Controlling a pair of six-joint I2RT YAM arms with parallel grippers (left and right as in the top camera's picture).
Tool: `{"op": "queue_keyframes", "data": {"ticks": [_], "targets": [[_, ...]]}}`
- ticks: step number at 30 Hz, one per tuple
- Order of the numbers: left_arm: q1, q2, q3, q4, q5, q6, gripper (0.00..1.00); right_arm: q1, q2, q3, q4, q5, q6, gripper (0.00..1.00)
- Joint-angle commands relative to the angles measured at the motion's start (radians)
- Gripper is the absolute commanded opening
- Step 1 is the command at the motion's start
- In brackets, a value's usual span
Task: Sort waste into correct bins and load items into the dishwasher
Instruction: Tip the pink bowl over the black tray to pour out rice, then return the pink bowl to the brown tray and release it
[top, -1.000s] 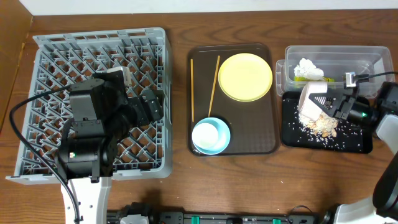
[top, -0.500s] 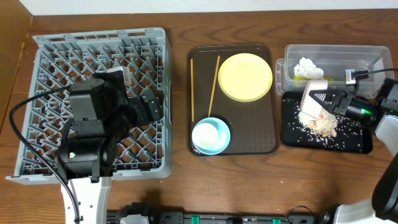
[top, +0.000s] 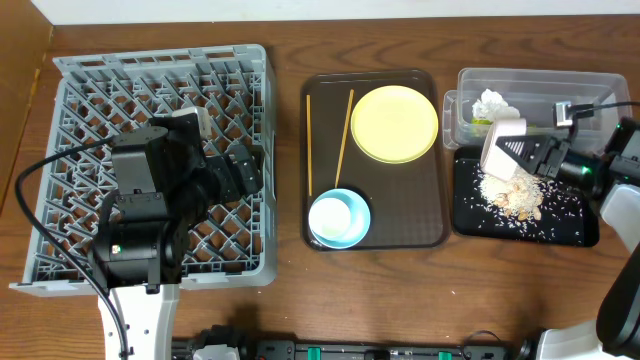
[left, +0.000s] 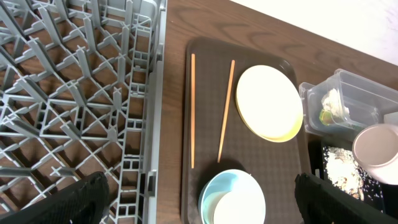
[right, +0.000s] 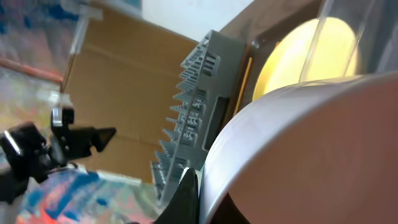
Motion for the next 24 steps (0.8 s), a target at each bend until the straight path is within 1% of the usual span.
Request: {"op": "queue_keyframes", "data": {"ticks": [1,2,3,5,6,8,10,13,14,18,22,24], "targets": [[-0.002,0.0,0.018,0.0,0.01,0.006,0.96,0.018,-0.007,0.005,0.002,0.005,0.051,0.01],[-0.002,0.0,0.018,0.0,0.01,0.006,0.96,0.021,-0.007,0.005,0.006,-0.028,0.028,0.01],[-0.002,0.0,0.018,0.0,0.01,0.006,0.96,0.024,-0.007,0.005,-0.005,-0.016,0.032,0.01],[-0.002,0.0,0.018,0.0,0.01,0.006,0.96,0.025,-0.007,0.005,-0.088,0.102,0.068,0.01],[-0.002,0.0,0.018,0.0,0.01,0.006,0.96,0.026,-0.007,0.005,-0.12,0.128,0.066,0.01],[-0.002,0.0,0.018,0.0,0.01,0.006,0.96,0.032,-0.007,0.005,-0.148,0.111,0.016,0.01],[-0.002,0.0,0.018,0.0,0.01,0.006,0.96,0.048,-0.008,0.005,-0.172,0.117,0.0,0.01],[-0.002,0.0,0.018,0.0,0.01,0.006,0.96,0.098,-0.02,0.005,-0.178,0.182,-0.062,0.01],[-0.002,0.0,0.018,0.0,0.01,0.006,0.96,0.126,-0.036,0.005,-0.182,0.226,-0.12,0.01],[-0.002,0.0,0.018,0.0,0.01,0.006,0.96,0.283,-0.156,0.016,-0.279,0.48,-0.245,0.01],[-0.002,0.0,0.018,0.0,0.01,0.006,0.96,0.486,-0.272,0.062,-0.388,0.716,-0.305,0.01],[-0.002,0.0,0.018,0.0,0.01,0.006,0.96,0.614,-0.308,0.095,-0.451,0.87,-0.305,0.01]]}}
